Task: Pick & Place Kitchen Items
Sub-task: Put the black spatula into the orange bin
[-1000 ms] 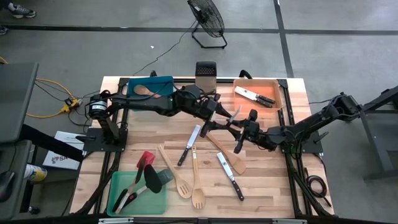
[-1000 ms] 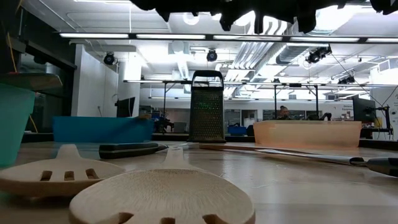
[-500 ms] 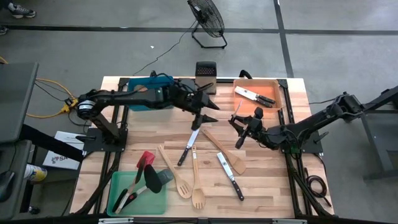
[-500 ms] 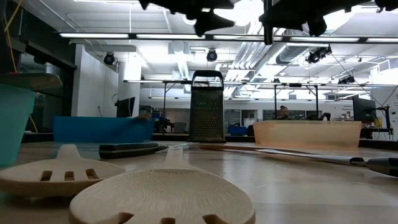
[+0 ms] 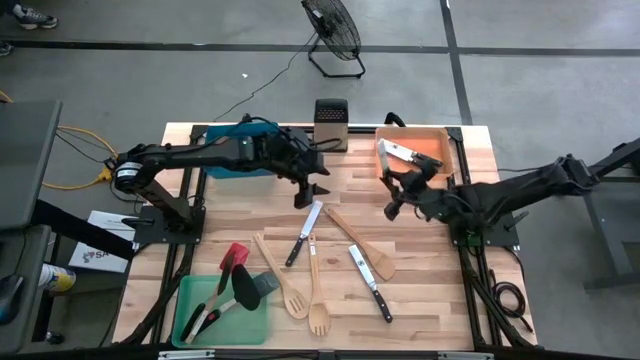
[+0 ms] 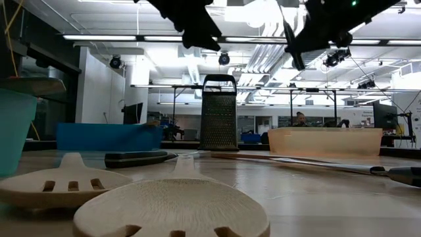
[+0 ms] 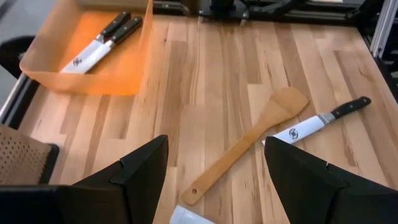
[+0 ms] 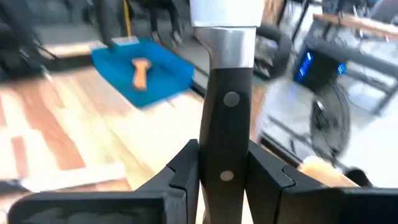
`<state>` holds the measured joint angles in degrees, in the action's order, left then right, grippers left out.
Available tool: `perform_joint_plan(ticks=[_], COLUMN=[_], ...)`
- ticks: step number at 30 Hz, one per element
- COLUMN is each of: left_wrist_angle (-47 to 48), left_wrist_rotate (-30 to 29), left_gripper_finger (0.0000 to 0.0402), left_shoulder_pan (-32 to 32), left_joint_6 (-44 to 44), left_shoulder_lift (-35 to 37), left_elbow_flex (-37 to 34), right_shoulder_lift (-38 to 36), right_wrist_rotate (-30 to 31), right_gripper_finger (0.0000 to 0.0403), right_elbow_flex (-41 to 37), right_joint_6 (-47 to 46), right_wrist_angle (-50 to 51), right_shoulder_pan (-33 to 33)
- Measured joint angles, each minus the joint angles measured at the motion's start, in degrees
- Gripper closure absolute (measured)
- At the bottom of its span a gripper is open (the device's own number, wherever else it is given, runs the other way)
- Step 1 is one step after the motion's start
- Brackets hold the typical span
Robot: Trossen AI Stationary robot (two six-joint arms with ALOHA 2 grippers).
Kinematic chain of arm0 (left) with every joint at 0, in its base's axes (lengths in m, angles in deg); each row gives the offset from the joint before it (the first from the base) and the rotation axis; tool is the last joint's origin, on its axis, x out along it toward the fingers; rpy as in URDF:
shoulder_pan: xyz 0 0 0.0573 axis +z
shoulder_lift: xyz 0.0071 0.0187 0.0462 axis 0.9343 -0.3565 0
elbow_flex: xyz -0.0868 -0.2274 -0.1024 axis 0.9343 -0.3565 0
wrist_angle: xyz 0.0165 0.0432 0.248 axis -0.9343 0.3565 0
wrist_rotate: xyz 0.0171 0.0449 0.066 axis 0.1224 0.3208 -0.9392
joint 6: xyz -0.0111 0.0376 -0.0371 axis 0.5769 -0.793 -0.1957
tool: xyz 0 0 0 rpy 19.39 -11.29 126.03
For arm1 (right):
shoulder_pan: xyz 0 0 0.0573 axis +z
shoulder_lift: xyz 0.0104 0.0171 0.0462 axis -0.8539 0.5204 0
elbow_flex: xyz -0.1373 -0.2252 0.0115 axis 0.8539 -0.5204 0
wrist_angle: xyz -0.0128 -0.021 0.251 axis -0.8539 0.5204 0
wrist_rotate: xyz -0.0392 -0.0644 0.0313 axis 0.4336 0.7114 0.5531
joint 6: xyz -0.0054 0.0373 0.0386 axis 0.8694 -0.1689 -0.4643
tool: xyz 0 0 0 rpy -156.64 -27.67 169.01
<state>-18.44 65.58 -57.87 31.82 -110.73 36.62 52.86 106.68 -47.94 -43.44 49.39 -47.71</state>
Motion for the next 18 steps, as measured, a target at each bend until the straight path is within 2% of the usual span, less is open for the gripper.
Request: perform_joint_plan(ticks=[4, 10, 18], left_wrist_angle=[-1.27, -5.51, -23.58], left_wrist_rotate=[0.02, 1.1, 1.29], left_gripper_finger=[0.0139, 0.0139, 0.0139], left_shoulder_pan=[0.0, -0.02, 0.0], left_joint_6=[0.2, 2.0, 4.01], left_shoulder_lift=[0.08, 2.69, 12.94], left_elbow_flex=[-3.02, -10.74, -26.45], right_shoulder_lift=[0.28, 0.31, 0.53], right_wrist_rotate=[-4.47, -10.68, -16.03], right_gripper_finger=[0.0318, 0.0318, 0.0318], right_elbow_flex=[2.84, 3.22, 3.24], right_joint_6=[-3.03, -4.01, 0.27], right_wrist_angle=[11.87, 22.46, 26.73], right_shoulder_pan=[-6.44, -15.93, -26.65])
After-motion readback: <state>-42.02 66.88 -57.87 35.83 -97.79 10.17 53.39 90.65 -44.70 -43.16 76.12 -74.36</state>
